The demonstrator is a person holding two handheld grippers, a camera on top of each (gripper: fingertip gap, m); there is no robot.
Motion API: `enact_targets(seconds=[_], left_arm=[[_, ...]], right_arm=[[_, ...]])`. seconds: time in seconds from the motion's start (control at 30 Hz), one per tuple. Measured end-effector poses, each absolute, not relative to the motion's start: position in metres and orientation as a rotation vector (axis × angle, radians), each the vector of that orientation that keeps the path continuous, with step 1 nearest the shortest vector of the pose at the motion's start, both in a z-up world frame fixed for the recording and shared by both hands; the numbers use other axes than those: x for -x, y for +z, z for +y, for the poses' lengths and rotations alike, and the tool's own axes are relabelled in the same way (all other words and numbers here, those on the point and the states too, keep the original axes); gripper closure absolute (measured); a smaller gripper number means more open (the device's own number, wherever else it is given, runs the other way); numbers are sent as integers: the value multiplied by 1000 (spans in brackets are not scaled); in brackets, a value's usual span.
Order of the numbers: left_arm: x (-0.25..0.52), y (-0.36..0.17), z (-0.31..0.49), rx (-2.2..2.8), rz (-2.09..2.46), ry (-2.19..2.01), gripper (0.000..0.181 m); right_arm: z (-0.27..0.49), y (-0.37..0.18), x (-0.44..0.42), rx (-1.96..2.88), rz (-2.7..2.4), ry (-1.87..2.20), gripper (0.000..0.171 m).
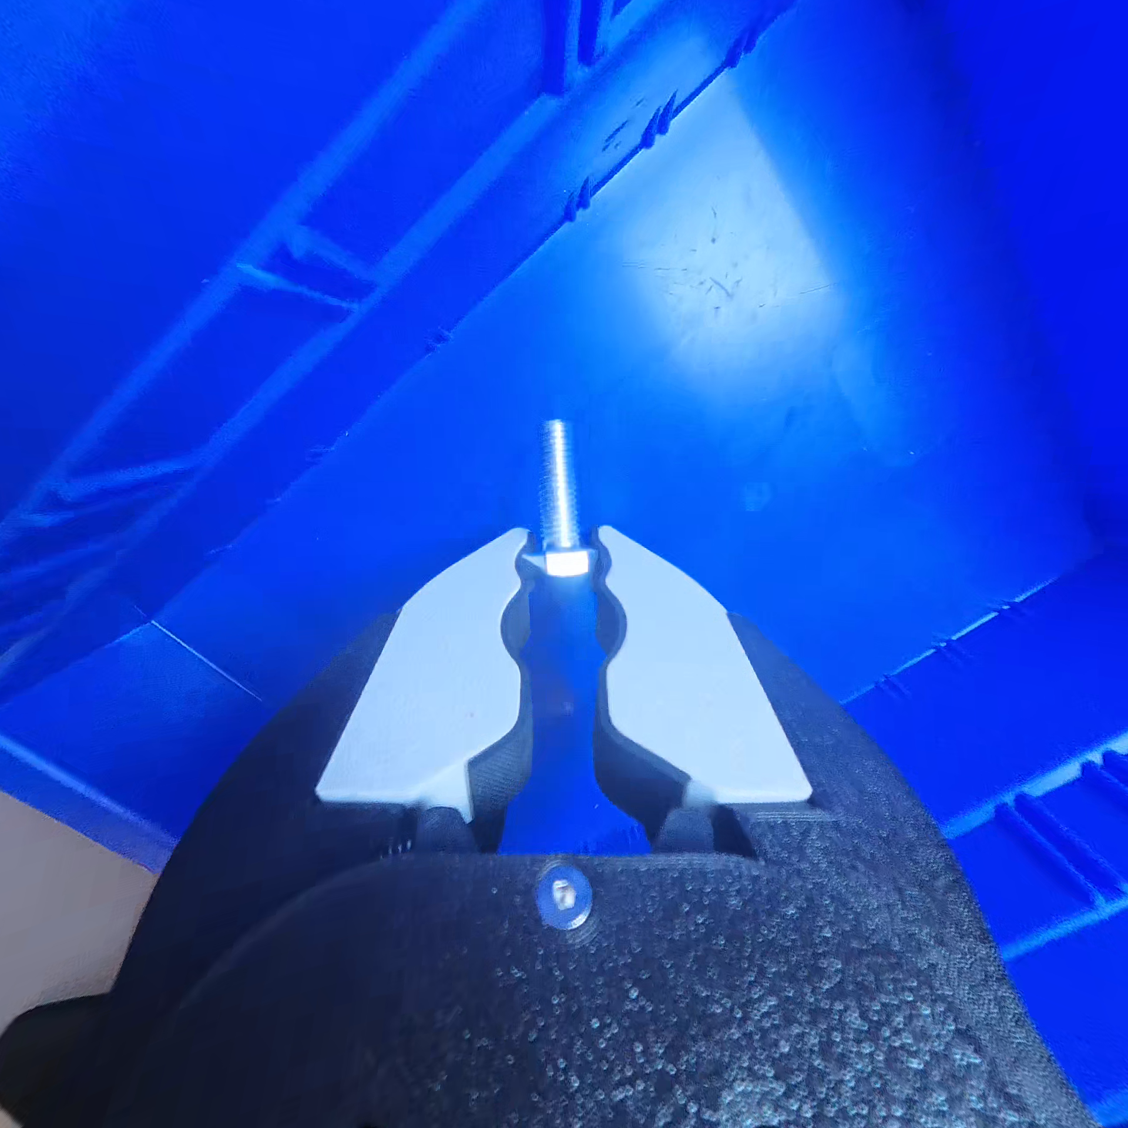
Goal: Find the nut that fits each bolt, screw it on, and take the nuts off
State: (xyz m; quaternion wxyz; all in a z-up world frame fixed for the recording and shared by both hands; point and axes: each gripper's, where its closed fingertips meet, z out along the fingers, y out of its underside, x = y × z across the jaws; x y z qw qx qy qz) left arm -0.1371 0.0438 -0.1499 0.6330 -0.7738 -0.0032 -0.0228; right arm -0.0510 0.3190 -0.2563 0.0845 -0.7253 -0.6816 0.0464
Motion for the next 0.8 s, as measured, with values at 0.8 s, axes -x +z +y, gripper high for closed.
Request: enact_targets(seconds=[0.8], left_arm=[[163, -142, 37, 1720, -95, 12, 163]], right_arm=[[189, -132, 180, 1512, -1883, 478, 133]])
